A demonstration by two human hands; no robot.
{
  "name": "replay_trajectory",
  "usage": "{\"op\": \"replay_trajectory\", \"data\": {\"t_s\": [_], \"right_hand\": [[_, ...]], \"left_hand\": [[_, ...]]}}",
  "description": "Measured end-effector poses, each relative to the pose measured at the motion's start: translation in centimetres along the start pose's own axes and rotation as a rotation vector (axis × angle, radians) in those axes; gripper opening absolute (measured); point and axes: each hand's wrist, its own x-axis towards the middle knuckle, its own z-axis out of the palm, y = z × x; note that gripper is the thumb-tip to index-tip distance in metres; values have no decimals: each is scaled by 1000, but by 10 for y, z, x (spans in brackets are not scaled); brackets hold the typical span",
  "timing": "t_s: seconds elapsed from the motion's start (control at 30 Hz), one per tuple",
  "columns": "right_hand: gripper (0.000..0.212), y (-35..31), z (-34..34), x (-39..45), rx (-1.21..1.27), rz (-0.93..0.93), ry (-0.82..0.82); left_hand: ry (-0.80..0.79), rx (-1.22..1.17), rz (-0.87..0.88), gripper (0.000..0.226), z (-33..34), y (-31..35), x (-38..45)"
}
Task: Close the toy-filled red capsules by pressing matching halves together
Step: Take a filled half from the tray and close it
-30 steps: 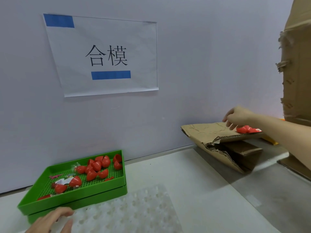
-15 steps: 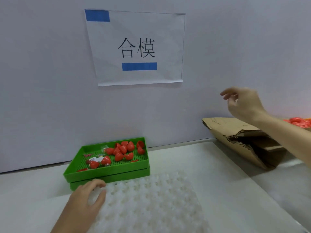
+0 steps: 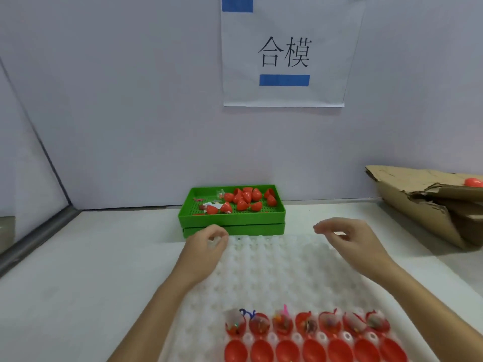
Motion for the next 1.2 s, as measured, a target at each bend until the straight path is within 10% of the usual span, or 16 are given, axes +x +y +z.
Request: {"op": "replay_trajectory", "data": {"t_s": [0.33, 0.57, 0.83, 1.2], "right_hand": [[30, 31, 4, -27, 269, 116, 167], [29, 29, 4, -31, 307, 174, 191], [35, 35, 5, -28, 351, 195, 202], [38, 38, 6, -28, 416, 207, 207]], "left_hand": [[-26, 50, 104, 8, -20, 41, -22], [-557, 210, 8, 8, -46, 89, -53], [-735, 318, -39, 37, -60, 87, -78], [-696, 250, -30, 45, -44, 69, -94]]}}
